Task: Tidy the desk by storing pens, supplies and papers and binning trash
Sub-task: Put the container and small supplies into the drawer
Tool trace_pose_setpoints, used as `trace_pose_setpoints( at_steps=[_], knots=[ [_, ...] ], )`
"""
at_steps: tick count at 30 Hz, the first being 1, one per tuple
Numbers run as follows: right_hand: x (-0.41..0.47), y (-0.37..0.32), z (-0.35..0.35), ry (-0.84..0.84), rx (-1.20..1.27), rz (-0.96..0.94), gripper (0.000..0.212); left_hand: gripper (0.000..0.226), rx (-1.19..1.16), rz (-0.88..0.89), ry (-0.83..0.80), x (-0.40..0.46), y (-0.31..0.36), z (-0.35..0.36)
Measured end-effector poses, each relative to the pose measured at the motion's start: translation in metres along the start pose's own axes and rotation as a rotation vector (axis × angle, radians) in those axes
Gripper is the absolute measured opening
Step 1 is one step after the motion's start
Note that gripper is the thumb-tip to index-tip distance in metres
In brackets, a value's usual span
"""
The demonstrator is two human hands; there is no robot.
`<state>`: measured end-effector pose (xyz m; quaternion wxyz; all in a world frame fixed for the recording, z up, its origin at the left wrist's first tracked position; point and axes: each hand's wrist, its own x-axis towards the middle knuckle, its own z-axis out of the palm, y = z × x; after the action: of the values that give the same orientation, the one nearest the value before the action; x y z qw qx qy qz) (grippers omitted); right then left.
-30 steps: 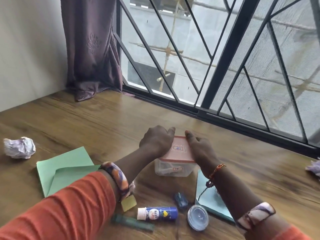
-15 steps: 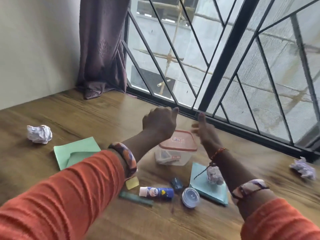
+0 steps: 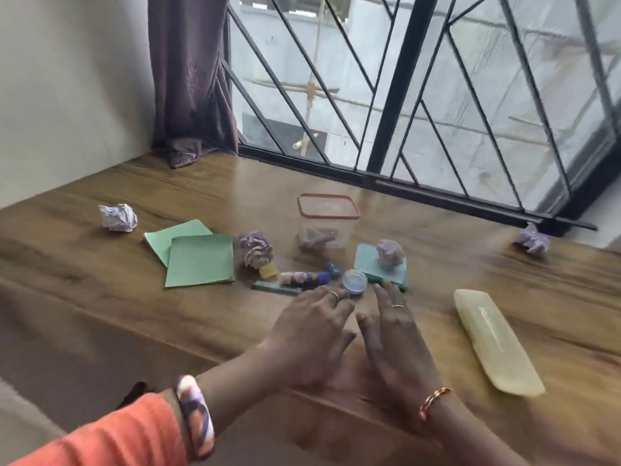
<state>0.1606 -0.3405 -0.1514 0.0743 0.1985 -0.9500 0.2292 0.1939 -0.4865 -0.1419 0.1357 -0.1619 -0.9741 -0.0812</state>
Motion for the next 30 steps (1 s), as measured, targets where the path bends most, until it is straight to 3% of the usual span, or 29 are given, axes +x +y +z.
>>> trace_pose_setpoints(
  at_steps=[4, 7, 9, 13, 16, 20, 30],
  knots=[
    [-0.042, 0.005, -0.009, -0.214, -0.250, 0.081, 0.069, 0.055, 0.071, -0.033, -0.147, -0.028, -0.003, 0.004],
    [-0.068, 0.006, -0.013, -0.265, -0.285, 0.046, 0.117, 0.059, 0.041, -0.062, -0.226, -0.044, -0.004, 0.005],
    [-0.081, 0.006, -0.014, -0.283, -0.358, 0.001, 0.129, 0.065, 0.041, -0.070, -0.295, -0.051, -0.001, 0.004],
    [-0.097, 0.002, -0.011, -0.240, -0.440, -0.051, 0.127, 0.100, 0.075, -0.053, -0.392, -0.052, 0.000, 0.000],
    [-0.103, -0.003, -0.002, -0.101, -0.480, -0.031, 0.109, 0.119, 0.100, -0.034, -0.410, -0.055, 0.000, 0.000],
    [-0.107, -0.008, 0.003, -0.051, -0.402, -0.014, 0.097, 0.113, 0.115, -0.032, -0.317, -0.058, 0.005, 0.003],
    [-0.107, -0.001, 0.012, 0.049, -0.468, 0.000, 0.099, 0.108, 0.117, -0.029, -0.258, -0.059, 0.008, 0.004]
  ],
)
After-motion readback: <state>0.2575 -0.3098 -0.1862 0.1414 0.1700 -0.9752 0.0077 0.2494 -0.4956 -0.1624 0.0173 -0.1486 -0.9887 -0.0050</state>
